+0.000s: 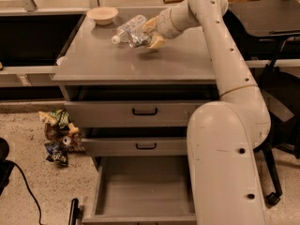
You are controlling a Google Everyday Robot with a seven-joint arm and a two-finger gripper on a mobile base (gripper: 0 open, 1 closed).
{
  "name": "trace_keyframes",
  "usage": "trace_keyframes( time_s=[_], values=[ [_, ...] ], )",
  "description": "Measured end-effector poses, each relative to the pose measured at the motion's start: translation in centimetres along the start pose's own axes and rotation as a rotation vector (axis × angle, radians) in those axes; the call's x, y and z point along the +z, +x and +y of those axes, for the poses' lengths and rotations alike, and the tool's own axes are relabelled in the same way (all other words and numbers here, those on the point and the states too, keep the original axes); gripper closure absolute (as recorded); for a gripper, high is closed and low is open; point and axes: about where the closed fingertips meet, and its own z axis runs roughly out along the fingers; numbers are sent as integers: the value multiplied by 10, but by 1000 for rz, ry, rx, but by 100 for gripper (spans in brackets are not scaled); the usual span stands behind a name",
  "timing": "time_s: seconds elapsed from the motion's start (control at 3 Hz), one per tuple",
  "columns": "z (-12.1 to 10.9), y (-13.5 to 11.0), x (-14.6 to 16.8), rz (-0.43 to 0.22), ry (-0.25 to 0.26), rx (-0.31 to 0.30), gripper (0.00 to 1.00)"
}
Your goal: Pick redbull can from bottom drawer and place on counter
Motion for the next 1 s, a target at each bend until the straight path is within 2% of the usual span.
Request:
trace_keyframes(
  time_s=[0.33, 0.67, 1.0],
  values=[
    [-1, 1, 2, -9, -1, 13, 12],
    [-3, 2, 1, -11, 0, 18, 0],
    [-8, 3, -5, -11, 16, 17, 0]
  ],
)
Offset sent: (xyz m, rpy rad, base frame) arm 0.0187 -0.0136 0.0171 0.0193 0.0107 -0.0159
